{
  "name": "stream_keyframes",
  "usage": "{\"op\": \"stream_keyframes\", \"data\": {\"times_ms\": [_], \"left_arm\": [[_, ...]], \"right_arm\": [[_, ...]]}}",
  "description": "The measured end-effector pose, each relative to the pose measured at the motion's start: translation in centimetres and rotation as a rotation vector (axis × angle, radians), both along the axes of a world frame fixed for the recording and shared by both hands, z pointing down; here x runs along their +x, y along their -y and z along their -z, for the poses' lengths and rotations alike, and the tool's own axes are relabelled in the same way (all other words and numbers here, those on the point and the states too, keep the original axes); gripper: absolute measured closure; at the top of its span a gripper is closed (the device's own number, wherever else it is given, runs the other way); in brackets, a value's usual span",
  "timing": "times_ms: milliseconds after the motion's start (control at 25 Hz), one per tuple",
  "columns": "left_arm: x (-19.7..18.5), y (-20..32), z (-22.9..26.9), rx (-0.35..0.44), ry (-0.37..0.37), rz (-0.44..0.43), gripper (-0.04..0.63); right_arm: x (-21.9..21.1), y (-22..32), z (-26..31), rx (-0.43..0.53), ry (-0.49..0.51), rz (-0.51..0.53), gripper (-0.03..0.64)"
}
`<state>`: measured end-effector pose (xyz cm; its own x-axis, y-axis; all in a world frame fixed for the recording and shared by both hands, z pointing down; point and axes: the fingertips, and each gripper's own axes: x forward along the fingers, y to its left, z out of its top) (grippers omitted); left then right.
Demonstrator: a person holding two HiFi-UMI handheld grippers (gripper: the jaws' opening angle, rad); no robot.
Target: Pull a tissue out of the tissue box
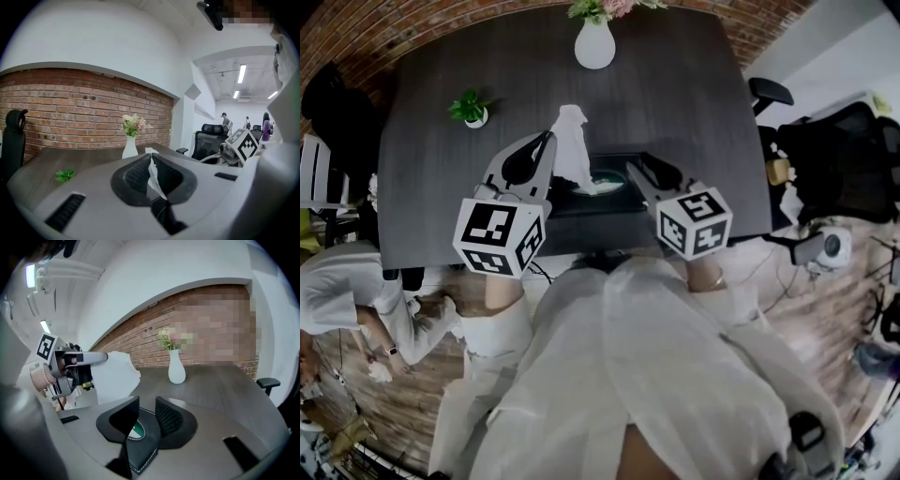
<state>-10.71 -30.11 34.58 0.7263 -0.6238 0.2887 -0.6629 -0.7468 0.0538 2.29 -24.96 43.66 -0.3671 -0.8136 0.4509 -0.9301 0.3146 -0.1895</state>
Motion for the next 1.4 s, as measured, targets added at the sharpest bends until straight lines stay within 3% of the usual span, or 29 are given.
{"op": "stream_keyframes", "data": {"times_ms": [360,800,1400], "left_arm": [[-1.3,-0.7,0.0,-0.015,-0.060,0.033,0.588],[-1.9,-1.6,-0.6,-0.039,-0.082,0.026,0.588],[-1.8,-2.3,-1.5,-0.073,-0.099,0.032,0.588]], "right_arm": [[-2.8,1.1,5.6,0.125,0.056,0.087,0.538],[-4.7,1.3,6.9,0.155,0.027,0.144,0.601],[-5.2,0.6,6.8,0.141,0.033,0.167,0.611]]}}
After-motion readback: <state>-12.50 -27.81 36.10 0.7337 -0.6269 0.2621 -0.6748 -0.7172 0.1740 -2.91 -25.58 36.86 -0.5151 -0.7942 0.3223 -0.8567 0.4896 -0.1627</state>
